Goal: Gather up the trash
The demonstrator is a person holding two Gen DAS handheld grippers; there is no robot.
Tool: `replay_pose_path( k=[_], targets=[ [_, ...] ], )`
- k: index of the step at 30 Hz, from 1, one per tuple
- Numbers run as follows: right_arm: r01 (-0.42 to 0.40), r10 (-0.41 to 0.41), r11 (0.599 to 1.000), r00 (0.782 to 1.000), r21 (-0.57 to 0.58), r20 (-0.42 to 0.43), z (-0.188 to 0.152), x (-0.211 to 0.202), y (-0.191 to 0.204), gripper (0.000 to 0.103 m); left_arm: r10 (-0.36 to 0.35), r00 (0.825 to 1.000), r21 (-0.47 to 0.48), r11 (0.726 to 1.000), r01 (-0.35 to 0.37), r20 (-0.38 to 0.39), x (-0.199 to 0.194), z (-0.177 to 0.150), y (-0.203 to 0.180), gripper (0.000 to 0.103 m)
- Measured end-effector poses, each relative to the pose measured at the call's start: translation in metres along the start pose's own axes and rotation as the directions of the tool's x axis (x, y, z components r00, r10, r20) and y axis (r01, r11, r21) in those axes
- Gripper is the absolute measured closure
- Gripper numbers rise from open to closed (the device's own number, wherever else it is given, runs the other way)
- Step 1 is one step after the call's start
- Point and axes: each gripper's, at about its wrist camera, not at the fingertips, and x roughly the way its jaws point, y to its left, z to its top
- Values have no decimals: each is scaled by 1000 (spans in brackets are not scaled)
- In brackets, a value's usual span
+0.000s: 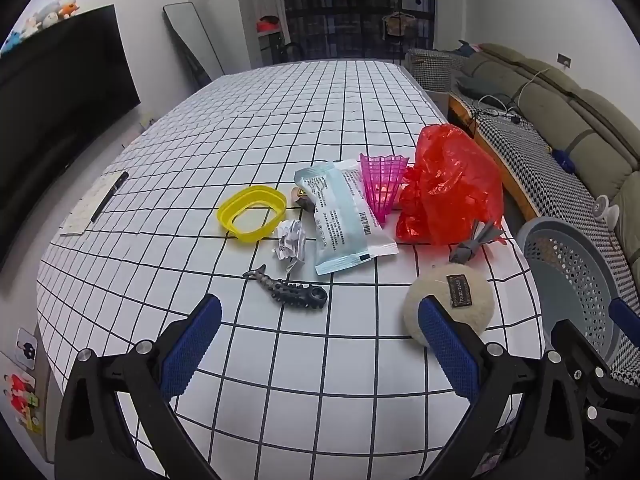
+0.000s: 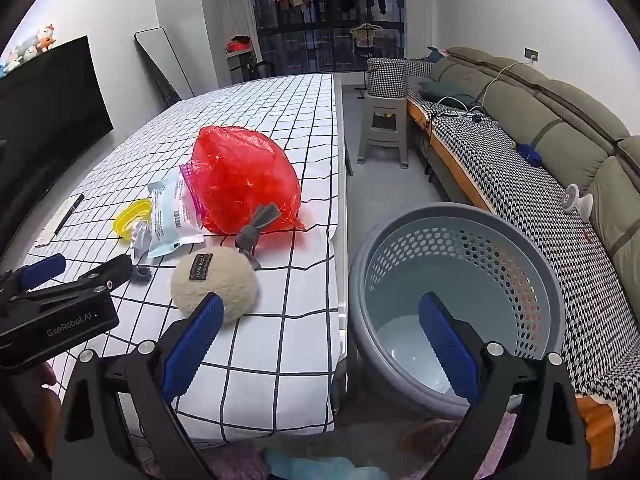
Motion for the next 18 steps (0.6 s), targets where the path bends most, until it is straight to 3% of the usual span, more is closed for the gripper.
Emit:
replay_pose_path(
  k=[18],
  targets=[
    [-3,3,1000,1000,2,11,1,-4,-2,9,2,1000,-1,1000,-2,3,-2,1,0,6]
  ],
)
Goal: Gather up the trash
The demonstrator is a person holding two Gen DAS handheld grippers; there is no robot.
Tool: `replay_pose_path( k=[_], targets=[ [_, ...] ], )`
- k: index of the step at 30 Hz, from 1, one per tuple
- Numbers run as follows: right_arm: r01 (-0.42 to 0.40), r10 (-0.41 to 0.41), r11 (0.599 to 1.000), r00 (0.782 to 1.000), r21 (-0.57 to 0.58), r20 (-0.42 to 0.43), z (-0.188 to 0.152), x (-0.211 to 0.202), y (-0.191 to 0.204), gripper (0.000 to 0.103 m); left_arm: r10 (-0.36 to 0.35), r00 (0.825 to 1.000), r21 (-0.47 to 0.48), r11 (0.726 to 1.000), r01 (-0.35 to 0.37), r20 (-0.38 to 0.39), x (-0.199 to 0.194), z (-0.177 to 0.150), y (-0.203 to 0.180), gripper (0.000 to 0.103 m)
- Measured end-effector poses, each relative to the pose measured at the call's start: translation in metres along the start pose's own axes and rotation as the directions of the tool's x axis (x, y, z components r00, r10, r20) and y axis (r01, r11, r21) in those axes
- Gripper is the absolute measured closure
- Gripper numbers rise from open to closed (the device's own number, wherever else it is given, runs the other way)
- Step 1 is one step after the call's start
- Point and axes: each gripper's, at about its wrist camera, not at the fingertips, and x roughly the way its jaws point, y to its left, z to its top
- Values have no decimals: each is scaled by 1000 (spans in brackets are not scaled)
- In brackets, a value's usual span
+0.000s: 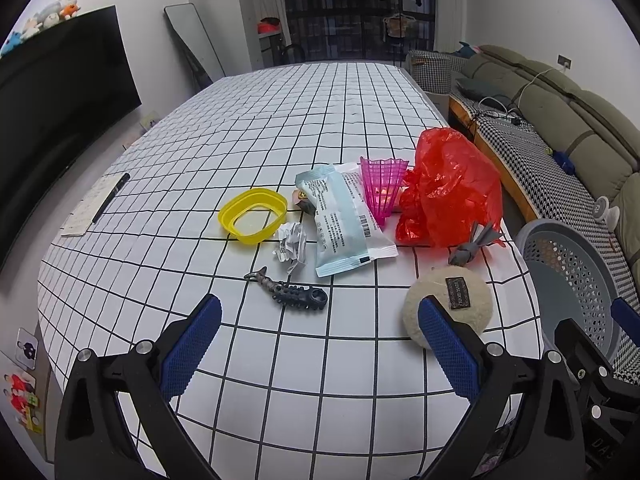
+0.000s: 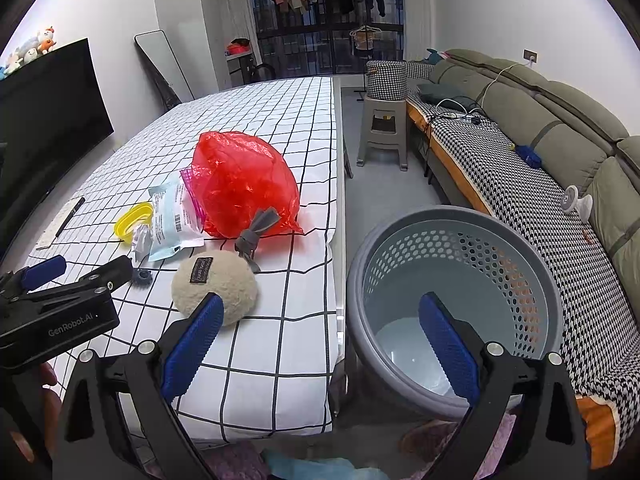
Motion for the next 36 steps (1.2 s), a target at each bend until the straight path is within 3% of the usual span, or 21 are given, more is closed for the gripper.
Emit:
replay_pose_path(
  k=[36],
  targets=[
    [-5,5,1000,1000,0,0,-2,1,0,9,0,1000,-24,1000,0,12,2,-2,5,6]
  ],
)
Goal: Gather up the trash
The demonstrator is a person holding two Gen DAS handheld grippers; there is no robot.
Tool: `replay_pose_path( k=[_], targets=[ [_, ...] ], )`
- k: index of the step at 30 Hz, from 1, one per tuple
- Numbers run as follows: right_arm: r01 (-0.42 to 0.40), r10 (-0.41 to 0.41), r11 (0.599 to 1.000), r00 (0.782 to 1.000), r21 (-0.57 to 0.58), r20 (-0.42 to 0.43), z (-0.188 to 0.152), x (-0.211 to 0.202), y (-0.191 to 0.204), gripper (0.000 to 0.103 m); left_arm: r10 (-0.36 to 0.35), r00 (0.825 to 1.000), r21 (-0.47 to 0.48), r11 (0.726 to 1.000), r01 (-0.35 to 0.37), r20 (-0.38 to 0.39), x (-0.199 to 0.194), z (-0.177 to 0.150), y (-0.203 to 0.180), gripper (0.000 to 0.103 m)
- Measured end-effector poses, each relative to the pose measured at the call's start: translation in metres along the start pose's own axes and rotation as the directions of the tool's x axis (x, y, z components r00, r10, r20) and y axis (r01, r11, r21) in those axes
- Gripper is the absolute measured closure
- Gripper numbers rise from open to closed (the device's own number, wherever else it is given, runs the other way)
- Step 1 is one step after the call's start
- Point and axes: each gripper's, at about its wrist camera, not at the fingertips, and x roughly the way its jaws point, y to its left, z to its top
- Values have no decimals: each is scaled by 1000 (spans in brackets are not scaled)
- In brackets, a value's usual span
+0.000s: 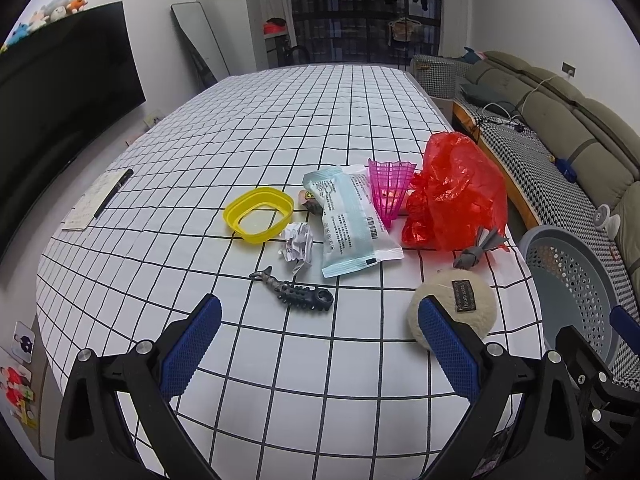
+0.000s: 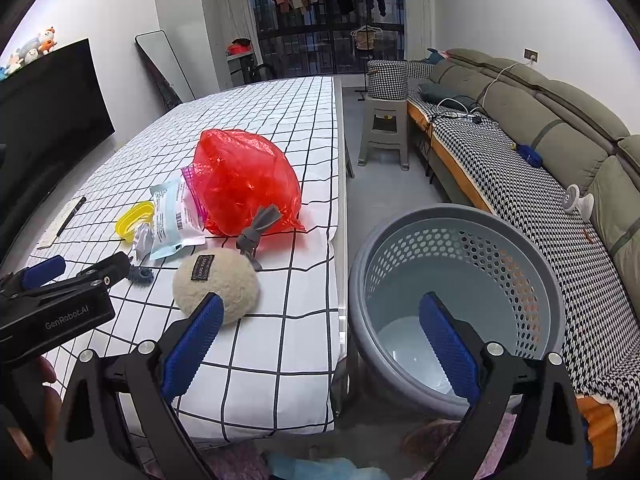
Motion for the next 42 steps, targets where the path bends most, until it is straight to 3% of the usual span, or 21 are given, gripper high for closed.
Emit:
replay_pose_path(
  k=[21,33,42],
  targets=[
    [-23,23,1000,1000,-11,-18,-3,9,6,9,5,1000,-10,1000,-5,-2,5,0,8,6],
    [-108,100,991,991,-80,-93,-3,38,35,9,98,995,-44,994,-99,-26,22,-7,59,6],
    [-156,139,981,980,-117,-141,7,65,60,9,113,993,-85,990,-117,-43,34,-7,89,6]
  ],
)
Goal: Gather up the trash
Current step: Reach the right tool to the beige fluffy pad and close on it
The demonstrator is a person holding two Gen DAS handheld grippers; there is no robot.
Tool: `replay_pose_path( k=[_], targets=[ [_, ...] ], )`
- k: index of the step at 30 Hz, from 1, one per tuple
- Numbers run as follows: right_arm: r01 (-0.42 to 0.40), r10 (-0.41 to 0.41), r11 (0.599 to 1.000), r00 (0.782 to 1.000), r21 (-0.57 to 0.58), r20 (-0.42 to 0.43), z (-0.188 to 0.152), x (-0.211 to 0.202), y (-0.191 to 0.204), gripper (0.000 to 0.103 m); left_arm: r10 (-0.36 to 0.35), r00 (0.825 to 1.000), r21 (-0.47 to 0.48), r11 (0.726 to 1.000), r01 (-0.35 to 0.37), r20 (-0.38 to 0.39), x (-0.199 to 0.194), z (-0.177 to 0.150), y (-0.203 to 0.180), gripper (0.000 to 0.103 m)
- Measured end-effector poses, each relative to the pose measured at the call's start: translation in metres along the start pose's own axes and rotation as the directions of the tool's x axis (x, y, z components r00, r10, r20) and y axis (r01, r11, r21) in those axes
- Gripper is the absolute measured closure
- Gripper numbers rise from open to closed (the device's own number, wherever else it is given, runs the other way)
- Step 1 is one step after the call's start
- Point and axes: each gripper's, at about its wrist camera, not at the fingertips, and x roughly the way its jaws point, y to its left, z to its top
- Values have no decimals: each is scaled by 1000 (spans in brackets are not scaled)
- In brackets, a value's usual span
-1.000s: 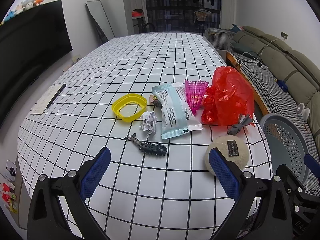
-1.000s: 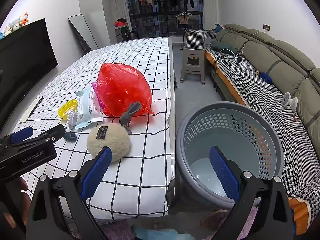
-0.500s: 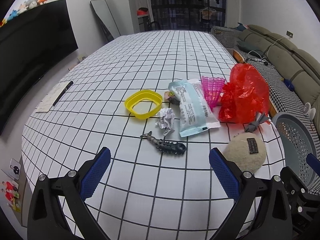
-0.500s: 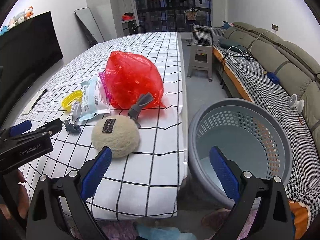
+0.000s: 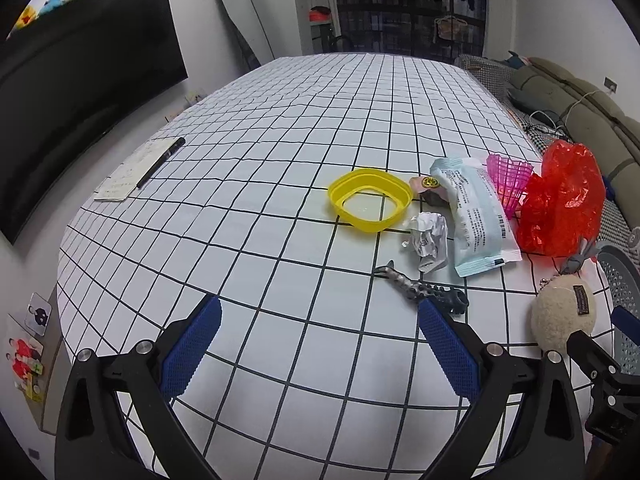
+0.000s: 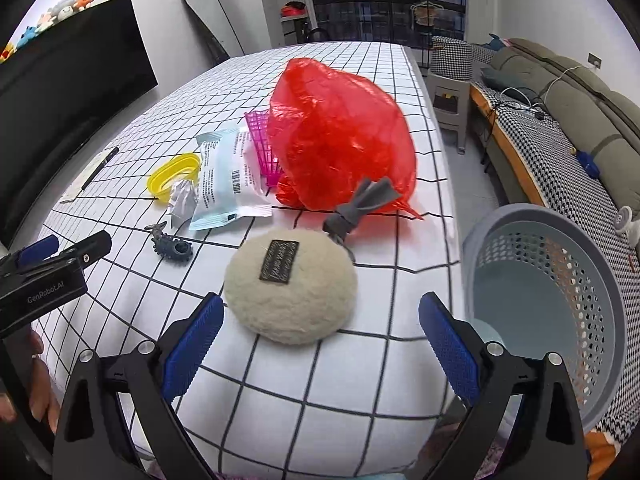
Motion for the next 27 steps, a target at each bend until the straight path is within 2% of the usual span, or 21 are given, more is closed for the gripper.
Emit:
replay_pose_path(
  k=[7,15,16,18,27],
  targets=[
    [-4,3,1000,999,-19,-52,8,25,13,9,-18,1000,1,1000,18,-20,12,-1,4,6],
    [31,-32,999,997,-21,-71,12,40,20,11,-55,998,-5,998,55,-43,22,-2,7,6],
    [34,-35,999,997,-20,-65,12,40,20,14,-56,997,-4,998,56,-44,24,-2,8,6],
    [35,-37,999,997,-26,-74,12,41,22,32,-64,997,-3,998,64,-47,27,-2,7,6],
    [12,-13,1000,999,-26,-47,8,27,19,37,-87,995,24,996,88,-52,22,-7,-8,6]
  ],
)
